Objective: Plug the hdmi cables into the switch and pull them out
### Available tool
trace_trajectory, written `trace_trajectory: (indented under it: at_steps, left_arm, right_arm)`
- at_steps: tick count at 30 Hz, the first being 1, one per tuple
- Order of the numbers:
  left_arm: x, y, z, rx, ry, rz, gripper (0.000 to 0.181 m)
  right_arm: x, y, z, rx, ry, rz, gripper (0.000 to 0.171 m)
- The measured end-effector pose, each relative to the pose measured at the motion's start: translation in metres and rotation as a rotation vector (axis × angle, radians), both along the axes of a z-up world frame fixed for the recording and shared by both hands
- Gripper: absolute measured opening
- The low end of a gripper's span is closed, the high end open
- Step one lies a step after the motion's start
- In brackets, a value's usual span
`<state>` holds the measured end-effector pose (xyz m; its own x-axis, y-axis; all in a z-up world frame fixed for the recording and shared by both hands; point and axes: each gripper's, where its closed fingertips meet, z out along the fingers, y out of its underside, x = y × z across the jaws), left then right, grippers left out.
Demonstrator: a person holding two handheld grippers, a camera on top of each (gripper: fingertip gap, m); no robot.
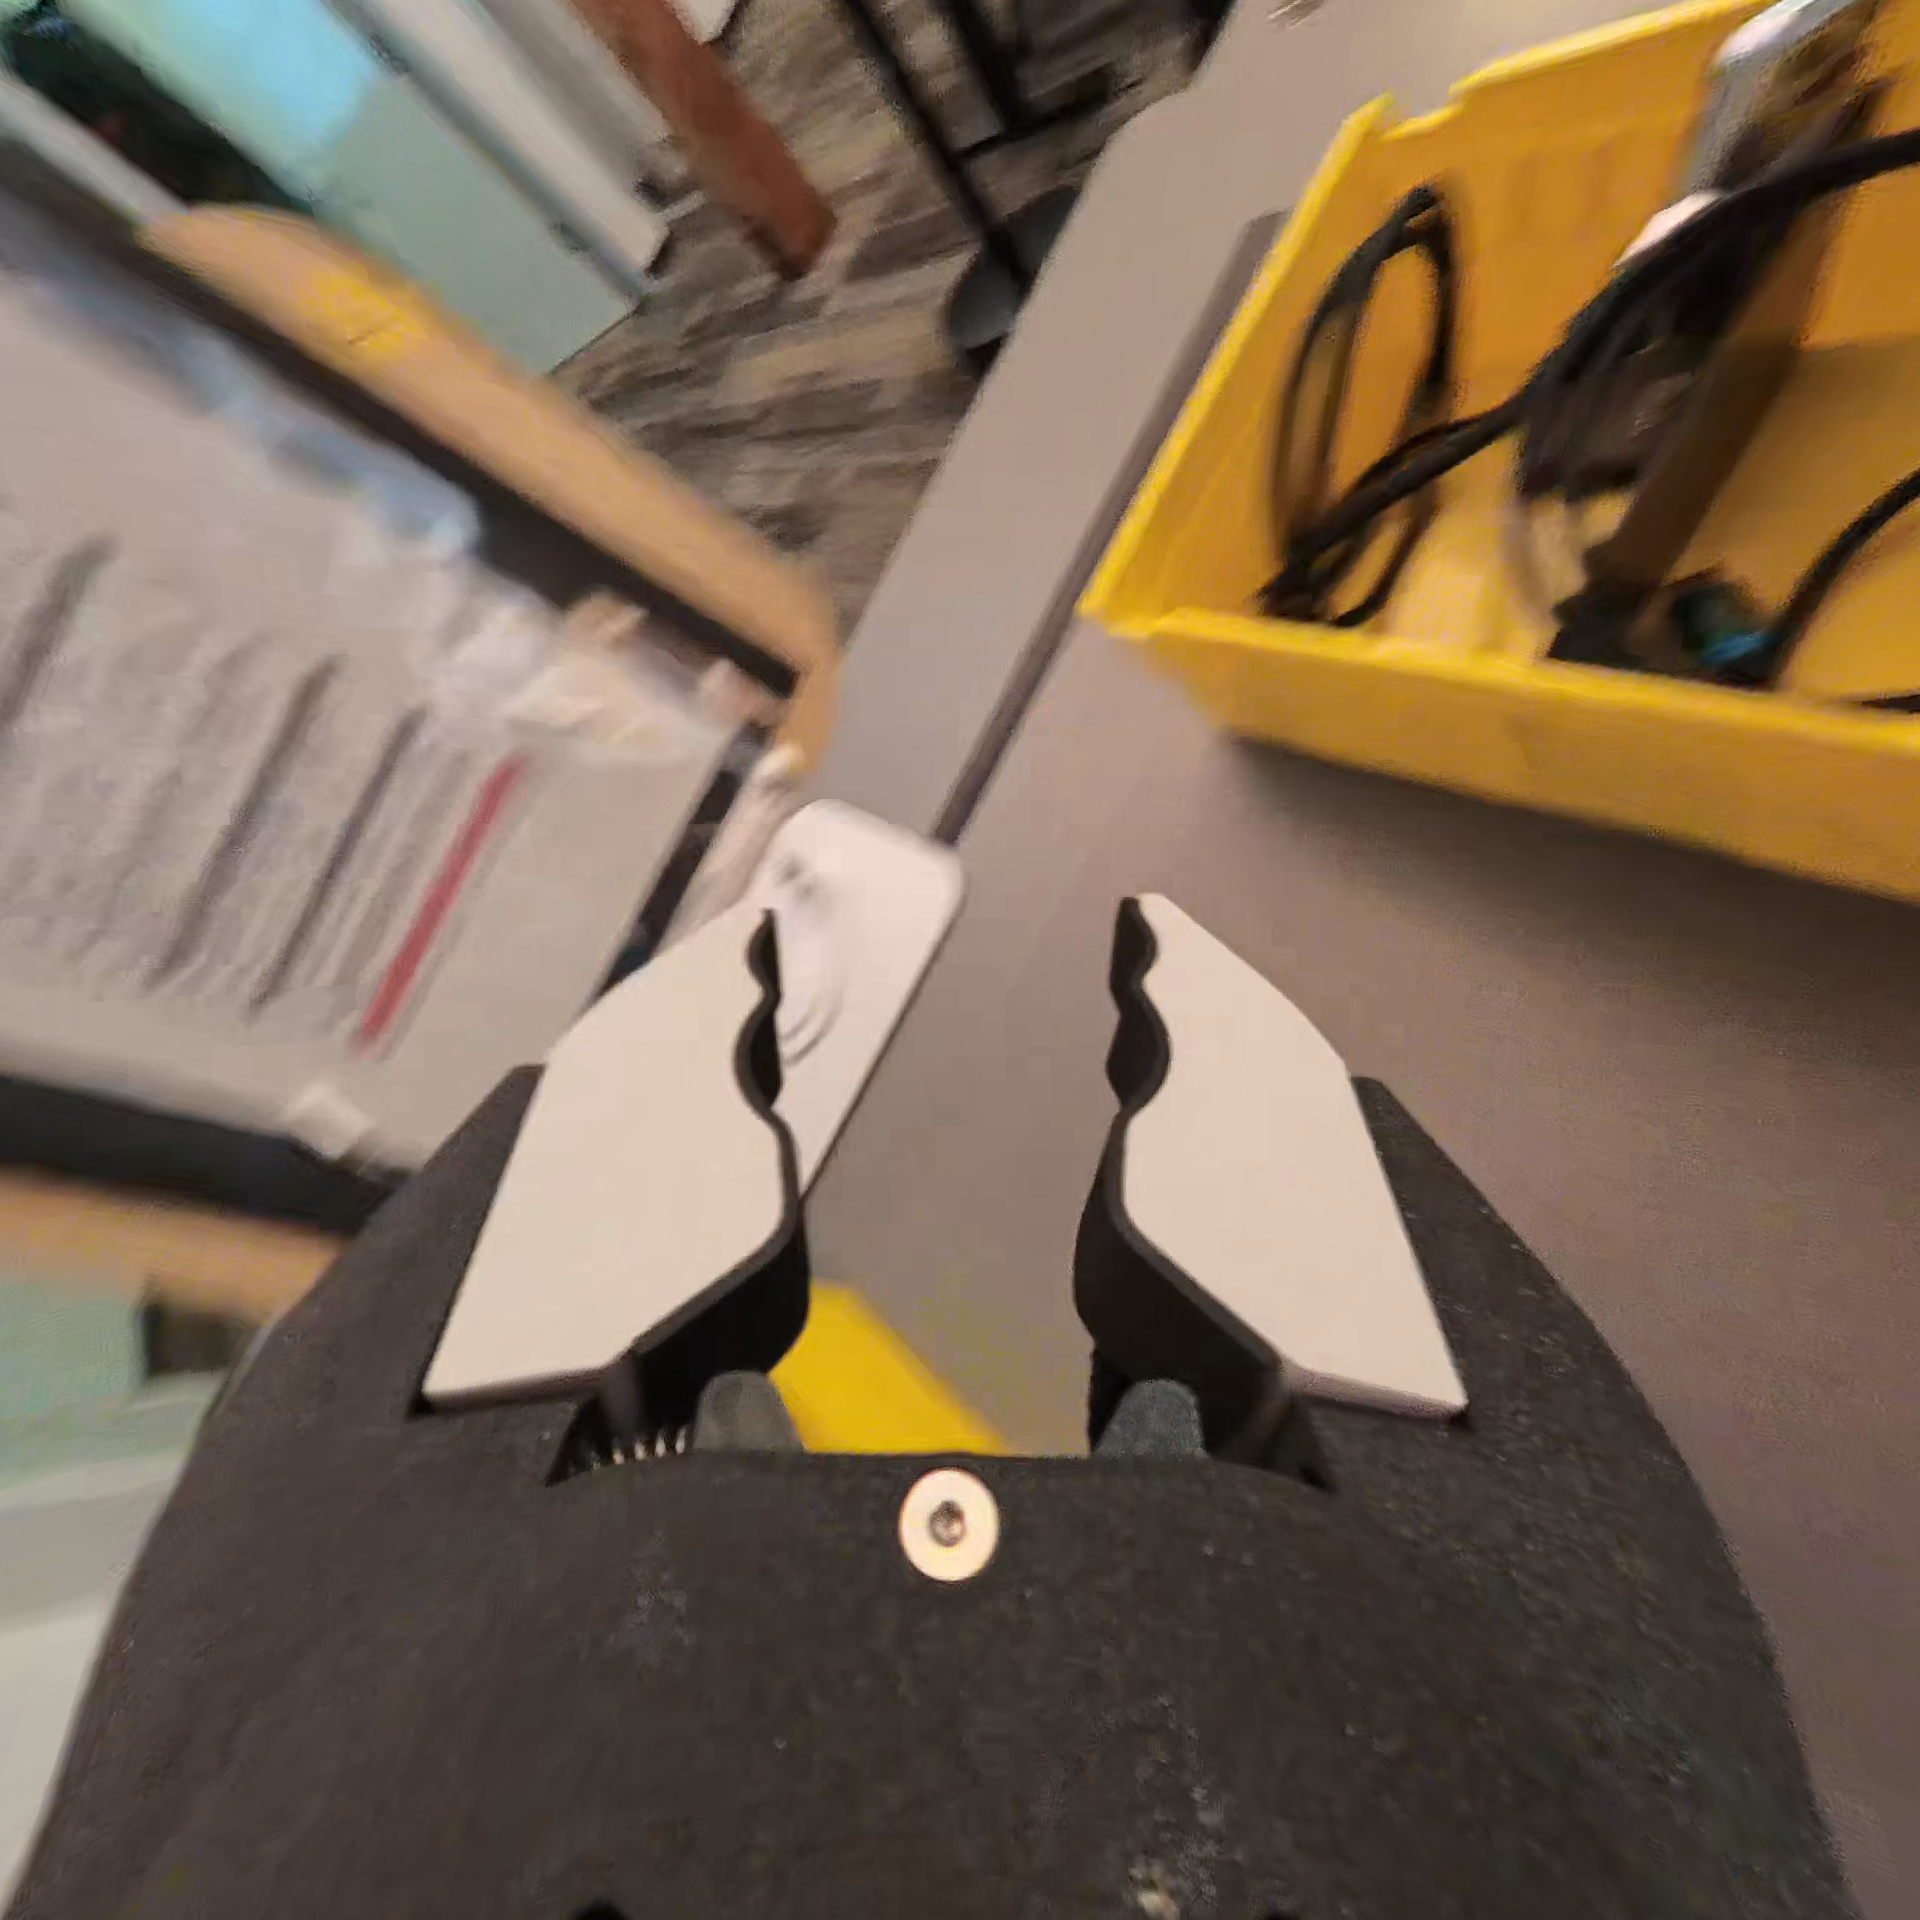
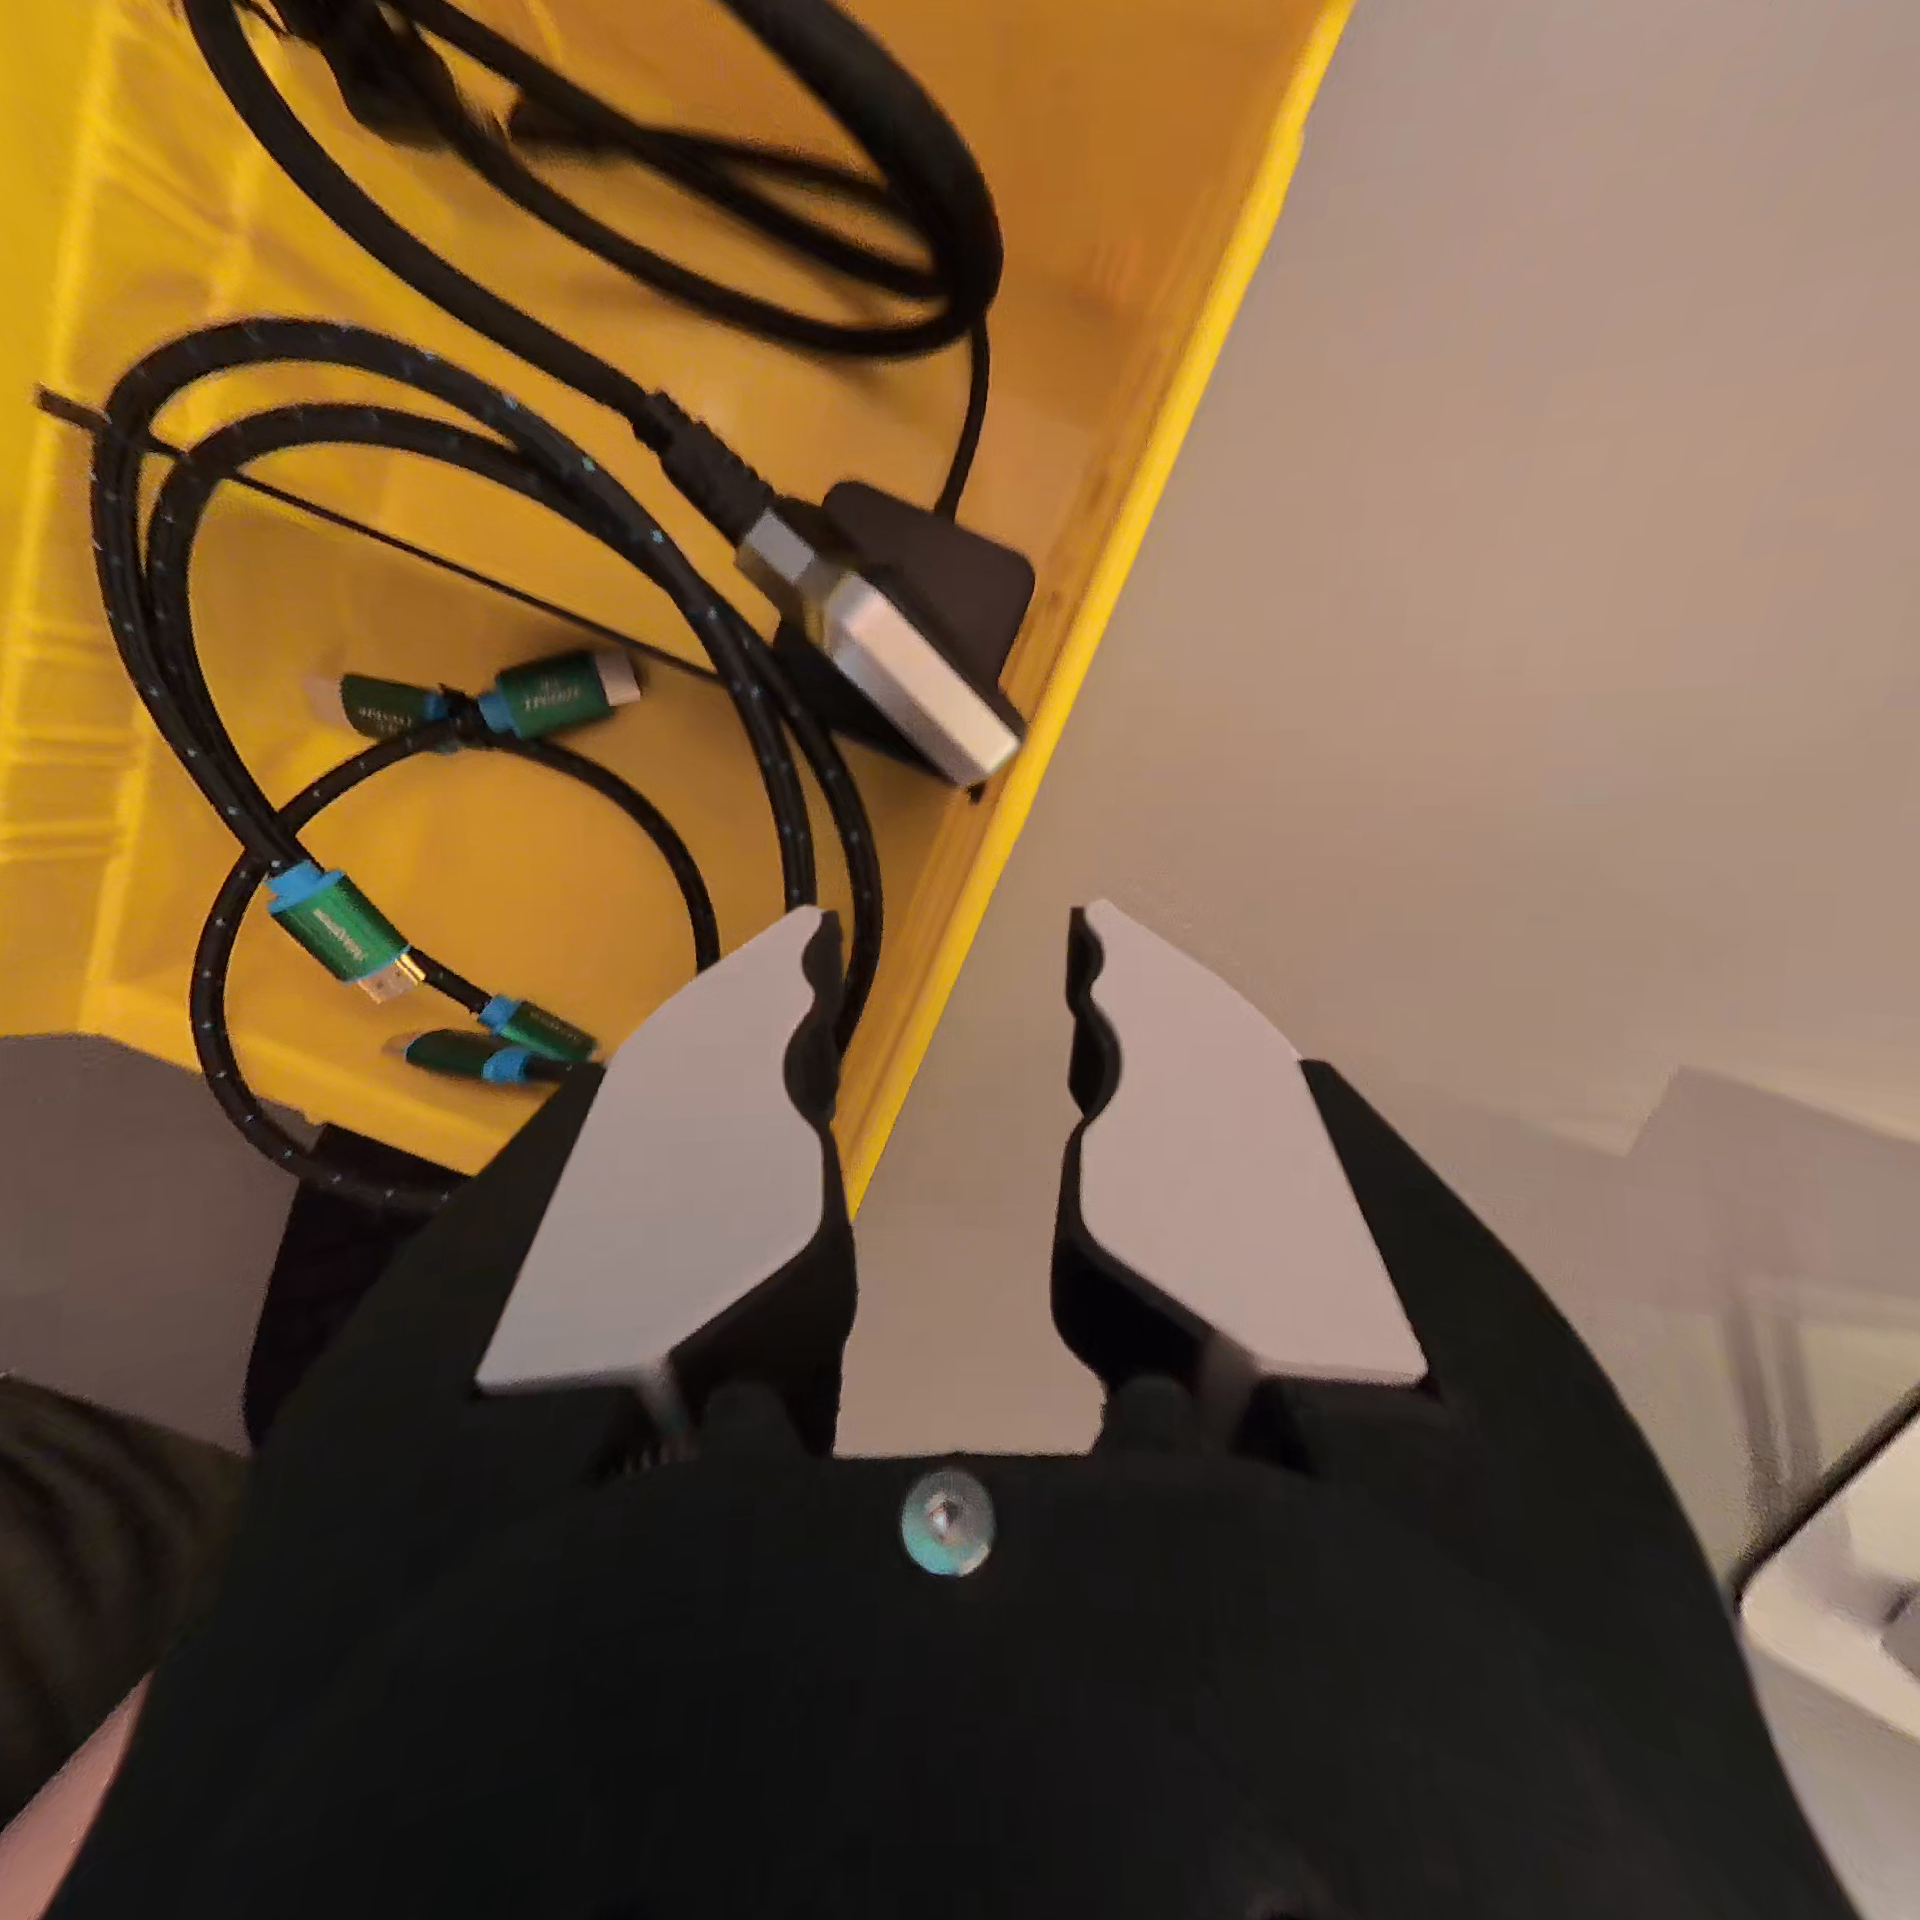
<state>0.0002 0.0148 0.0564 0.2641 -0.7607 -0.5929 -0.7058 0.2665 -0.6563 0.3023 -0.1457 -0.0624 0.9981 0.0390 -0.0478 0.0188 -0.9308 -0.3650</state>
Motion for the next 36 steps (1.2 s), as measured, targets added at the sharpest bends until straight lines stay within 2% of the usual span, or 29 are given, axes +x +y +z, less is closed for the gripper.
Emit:
trace_trajectory:
  at_steps: [3, 5, 9, 10, 12, 13, 17, 19, 20, 22, 25, 27, 30, 32, 34, 36]
  left_arm:
    - [-0.108, 0.041, 0.048, 0.183, -0.027, 0.299, 0.083]
    - [-0.181, 0.055, 0.061, 0.171, -0.037, 0.444, 0.079]
    - [-0.304, 0.066, 0.021, -0.159, -0.09, 0.72, 0.076]
    - [-0.327, 0.072, 0.009, -0.199, -0.078, 0.772, 0.074]
    - [-0.37, 0.092, 0.003, -0.162, -0.037, 0.895, 0.081]
    - [-0.383, 0.099, -0.002, -0.169, -0.048, 0.927, 0.075]
    - [-0.362, 0.099, -0.051, -0.575, -0.133, 0.78, 0.072]
    - [-0.359, 0.103, -0.068, -0.668, -0.123, 0.784, 0.069]
    - [-0.359, 0.104, -0.078, -0.698, -0.092, 0.791, 0.066]
    - [-0.355, 0.102, -0.103, -0.787, -0.002, 0.78, 0.069]
    - [-0.351, 0.089, -0.142, -0.935, 0.166, 0.77, 0.07]
    - [-0.356, 0.082, -0.163, -0.998, 0.272, 0.795, 0.066]
    - [-0.359, 0.073, -0.18, -1.082, 0.357, 0.811, 0.049]
    - [-0.349, 0.071, -0.183, -1.134, 0.334, 0.81, 0.023]
    - [-0.343, 0.073, -0.183, -1.127, 0.338, 0.857, 0.016]
    - [-0.33, 0.072, -0.184, -1.099, 0.371, 0.85, 0.017]
  right_arm:
    - [-0.002, -0.012, -0.012, -0.105, -0.004, -0.03, 0.038]
    - [0.002, -0.014, -0.021, -0.157, -0.016, -0.059, 0.035]
    - [0.003, -0.015, -0.041, -0.268, 0.001, -0.107, 0.031]
    - [0.002, -0.014, -0.046, -0.289, -0.003, -0.11, 0.027]
    - [0.001, -0.011, -0.053, -0.32, -0.01, -0.115, 0.024]
    - [-0.001, -0.01, -0.055, -0.325, -0.002, -0.115, 0.021]
    - [-0.003, -0.011, -0.055, -0.307, 0.033, -0.161, 0.017]
    - [-0.007, -0.011, -0.056, -0.283, 0.105, -0.184, 0.011]
    - [-0.01, -0.01, -0.056, -0.269, 0.15, -0.19, 0.006]
    - [-0.01, -0.009, -0.057, -0.244, 0.191, -0.225, 0.007]
    - [-0.01, -0.009, -0.059, -0.239, 0.177, -0.231, 0.006]
    - [-0.011, -0.008, -0.063, -0.233, 0.208, -0.253, 0.007]
    - [-0.011, -0.007, -0.065, -0.22, 0.208, -0.272, 0.007]
    - [-0.012, -0.007, -0.065, -0.21, 0.188, -0.238, 0.007]
    - [-0.014, -0.009, -0.065, -0.215, 0.198, -0.208, 0.007]
    - [-0.016, -0.01, -0.065, -0.239, 0.187, -0.207, 0.007]
